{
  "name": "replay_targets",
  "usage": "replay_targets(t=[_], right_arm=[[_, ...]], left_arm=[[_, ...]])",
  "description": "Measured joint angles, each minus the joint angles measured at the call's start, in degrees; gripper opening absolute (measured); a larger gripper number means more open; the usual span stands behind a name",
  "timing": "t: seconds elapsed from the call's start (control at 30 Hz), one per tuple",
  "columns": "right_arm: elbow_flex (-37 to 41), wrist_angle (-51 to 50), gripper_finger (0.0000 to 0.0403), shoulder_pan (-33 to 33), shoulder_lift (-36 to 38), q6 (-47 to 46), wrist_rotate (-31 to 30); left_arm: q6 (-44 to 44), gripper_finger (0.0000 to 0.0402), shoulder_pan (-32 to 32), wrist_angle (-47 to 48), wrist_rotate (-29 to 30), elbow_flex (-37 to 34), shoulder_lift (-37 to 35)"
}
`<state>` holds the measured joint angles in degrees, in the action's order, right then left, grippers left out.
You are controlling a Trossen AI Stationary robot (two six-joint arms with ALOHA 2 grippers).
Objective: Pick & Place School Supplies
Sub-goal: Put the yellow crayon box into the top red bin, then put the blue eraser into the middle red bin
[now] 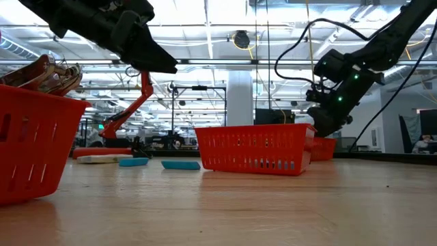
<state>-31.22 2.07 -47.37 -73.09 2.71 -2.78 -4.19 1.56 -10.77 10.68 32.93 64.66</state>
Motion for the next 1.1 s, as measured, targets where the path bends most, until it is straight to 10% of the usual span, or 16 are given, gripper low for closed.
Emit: replay_targets(t=[0.37,0.77,1.1], right_arm=[[0.0,1.2,0.0258,0.2,1.8,-0.7,1.0],[0.0,1.3,0.0247,3.1,8.2,-2.3,11.2],[-4.2,1.0,0.0247,29.7,7.6,-3.5,6.7]], left_arm=[[-1.0,0.0285,0.0,0.2,0.0,0.0,0.0],[-1.3,0.0285,0.0,1.4,0.0,0.0,0.0],[4.3,0.0285,0.0,16.1,-0.5,0.0,0.0]])
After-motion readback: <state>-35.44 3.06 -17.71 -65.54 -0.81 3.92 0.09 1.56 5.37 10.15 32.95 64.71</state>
